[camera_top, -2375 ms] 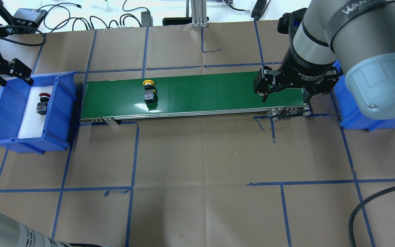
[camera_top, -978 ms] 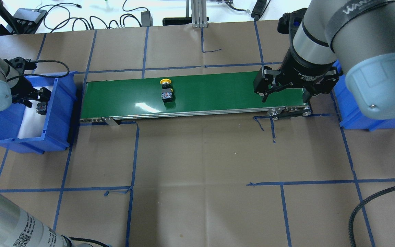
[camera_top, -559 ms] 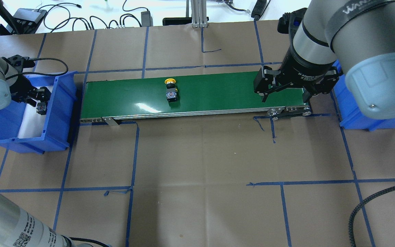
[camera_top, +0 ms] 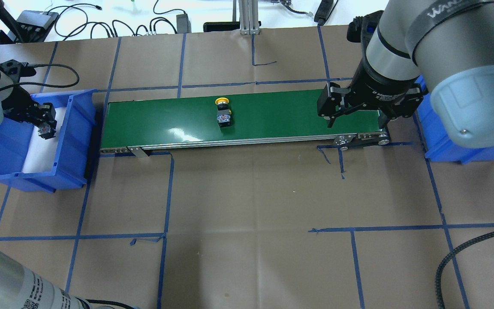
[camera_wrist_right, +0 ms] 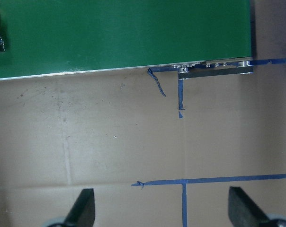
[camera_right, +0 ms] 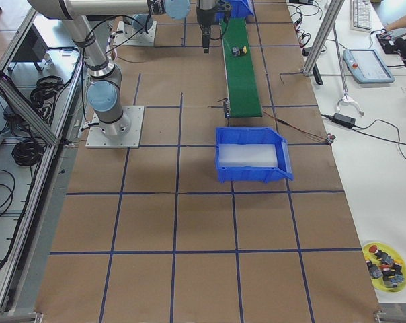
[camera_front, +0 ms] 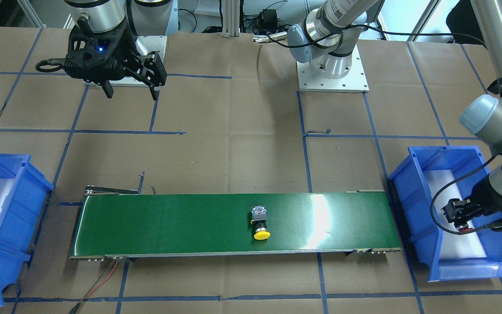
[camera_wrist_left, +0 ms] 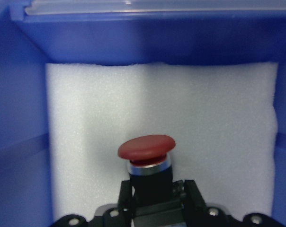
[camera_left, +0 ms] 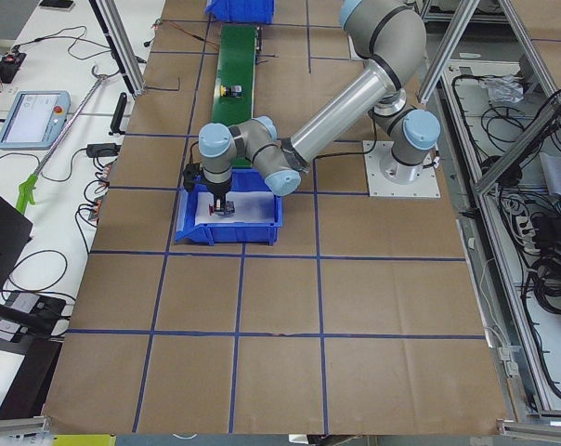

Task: Transport two buttons from left to right
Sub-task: 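Grasp the red-capped button with the left gripper and lift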

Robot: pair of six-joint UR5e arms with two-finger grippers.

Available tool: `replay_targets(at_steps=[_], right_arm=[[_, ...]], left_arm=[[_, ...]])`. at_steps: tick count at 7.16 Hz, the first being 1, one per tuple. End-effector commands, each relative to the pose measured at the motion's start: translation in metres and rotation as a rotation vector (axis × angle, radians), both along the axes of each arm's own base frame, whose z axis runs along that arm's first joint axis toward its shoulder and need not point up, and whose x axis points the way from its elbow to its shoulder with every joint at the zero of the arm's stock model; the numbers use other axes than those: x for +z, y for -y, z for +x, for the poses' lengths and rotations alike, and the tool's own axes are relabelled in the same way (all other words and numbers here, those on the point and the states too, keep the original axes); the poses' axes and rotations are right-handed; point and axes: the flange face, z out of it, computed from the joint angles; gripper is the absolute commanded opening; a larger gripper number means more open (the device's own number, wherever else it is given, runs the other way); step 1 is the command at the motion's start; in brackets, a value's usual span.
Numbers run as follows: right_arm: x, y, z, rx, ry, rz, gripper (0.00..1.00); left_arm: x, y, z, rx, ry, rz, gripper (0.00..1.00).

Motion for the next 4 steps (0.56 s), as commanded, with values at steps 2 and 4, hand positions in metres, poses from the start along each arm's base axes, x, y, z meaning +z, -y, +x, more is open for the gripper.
replay_targets(at_steps=[2,4], right_arm=[[0.0,0.0,-0.001,-0.004,0.001,-0.001,1.0],[-0.002,0.002,-0.001,-0.009,0.001,0.005,1.0]], left_arm=[[0.105,-0.005,-0.006,-0.013,-0.026,0.062,0.0],[0.142,-0.014,-0.015,-0.015,-0.046,0.104,0.0]])
